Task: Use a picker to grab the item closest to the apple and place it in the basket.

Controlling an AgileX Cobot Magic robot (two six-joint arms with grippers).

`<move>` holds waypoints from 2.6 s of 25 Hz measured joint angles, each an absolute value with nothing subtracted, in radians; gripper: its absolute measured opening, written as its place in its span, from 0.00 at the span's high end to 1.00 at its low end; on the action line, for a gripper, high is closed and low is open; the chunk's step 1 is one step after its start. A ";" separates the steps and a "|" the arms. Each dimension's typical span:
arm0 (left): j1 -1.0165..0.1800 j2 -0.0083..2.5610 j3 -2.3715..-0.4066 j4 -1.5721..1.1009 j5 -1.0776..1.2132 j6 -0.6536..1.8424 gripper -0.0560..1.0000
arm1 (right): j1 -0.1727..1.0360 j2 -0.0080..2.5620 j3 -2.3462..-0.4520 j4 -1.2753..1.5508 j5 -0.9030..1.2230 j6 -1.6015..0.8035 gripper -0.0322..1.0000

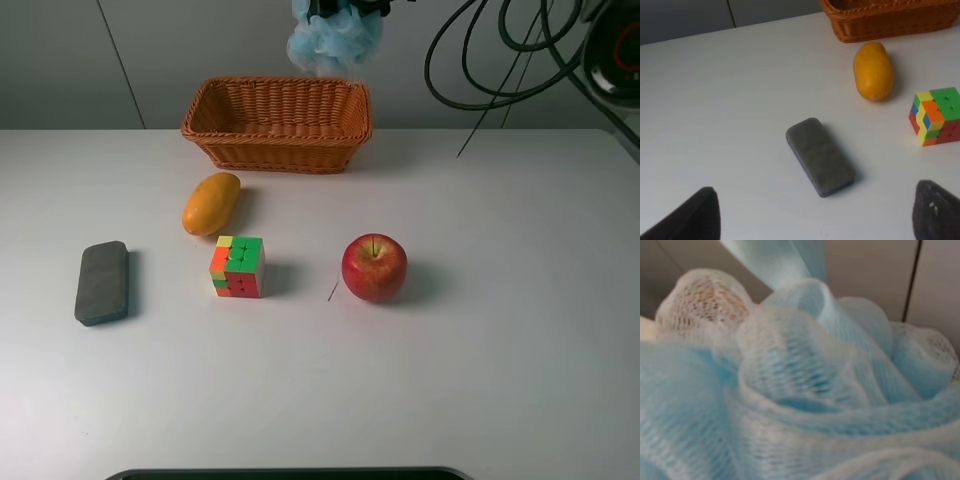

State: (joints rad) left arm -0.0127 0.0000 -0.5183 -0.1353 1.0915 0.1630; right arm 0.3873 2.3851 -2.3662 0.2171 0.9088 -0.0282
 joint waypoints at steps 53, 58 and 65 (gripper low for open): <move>-0.013 0.000 -0.518 -0.135 1.094 0.160 0.25 | 0.387 2.288 -2.350 0.228 1.213 -0.118 0.29; -0.013 0.000 -0.518 -0.135 1.096 0.160 0.25 | 0.387 2.143 -2.201 0.188 1.215 -0.109 0.29; -0.013 0.000 -0.518 -0.135 1.096 0.160 0.25 | 0.387 1.808 -1.766 0.141 1.219 -0.098 0.29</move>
